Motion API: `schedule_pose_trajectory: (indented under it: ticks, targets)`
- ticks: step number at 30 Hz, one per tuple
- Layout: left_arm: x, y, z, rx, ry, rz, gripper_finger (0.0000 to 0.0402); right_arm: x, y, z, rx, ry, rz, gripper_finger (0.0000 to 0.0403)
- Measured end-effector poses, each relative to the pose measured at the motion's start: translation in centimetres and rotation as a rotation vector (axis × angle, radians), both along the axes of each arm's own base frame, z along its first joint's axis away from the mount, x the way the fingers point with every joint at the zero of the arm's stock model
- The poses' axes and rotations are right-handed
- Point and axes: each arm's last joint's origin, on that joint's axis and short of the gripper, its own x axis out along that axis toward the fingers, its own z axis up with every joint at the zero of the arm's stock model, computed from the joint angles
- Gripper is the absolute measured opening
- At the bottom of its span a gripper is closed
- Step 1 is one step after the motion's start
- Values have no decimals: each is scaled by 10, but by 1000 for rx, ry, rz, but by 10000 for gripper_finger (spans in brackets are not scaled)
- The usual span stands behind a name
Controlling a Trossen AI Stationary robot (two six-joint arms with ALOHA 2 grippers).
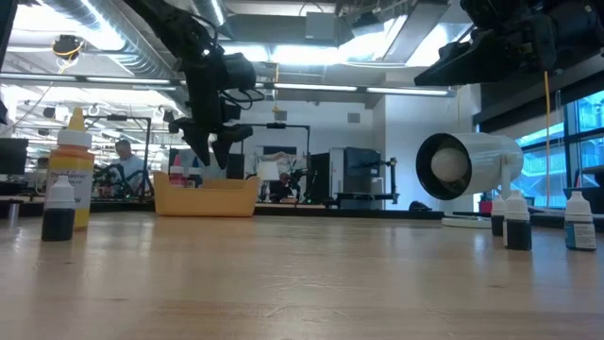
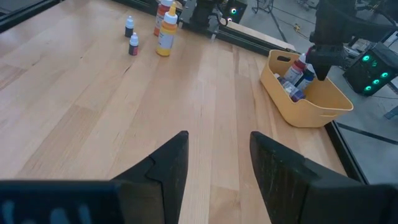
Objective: Pick & Place food coloring
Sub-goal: Put the large purple food coloring bottle into the yellow bin
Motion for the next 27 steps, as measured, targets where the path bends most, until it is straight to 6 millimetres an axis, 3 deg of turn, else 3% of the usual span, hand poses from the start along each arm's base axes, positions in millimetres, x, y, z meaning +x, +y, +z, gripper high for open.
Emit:
schedule_pose_trajectory:
  ticks: [11, 19, 27]
  targets:
    - [6, -41, 39, 66, -36, -244, 194, 0, 0, 0, 0, 0, 0, 173]
    - [12, -54, 40, 18, -73, -318, 195, -1, 0, -2, 0, 18, 0, 173]
    - [1, -61, 31, 1, -35, -348, 194, -3, -1, -6, -86, 73, -7, 173]
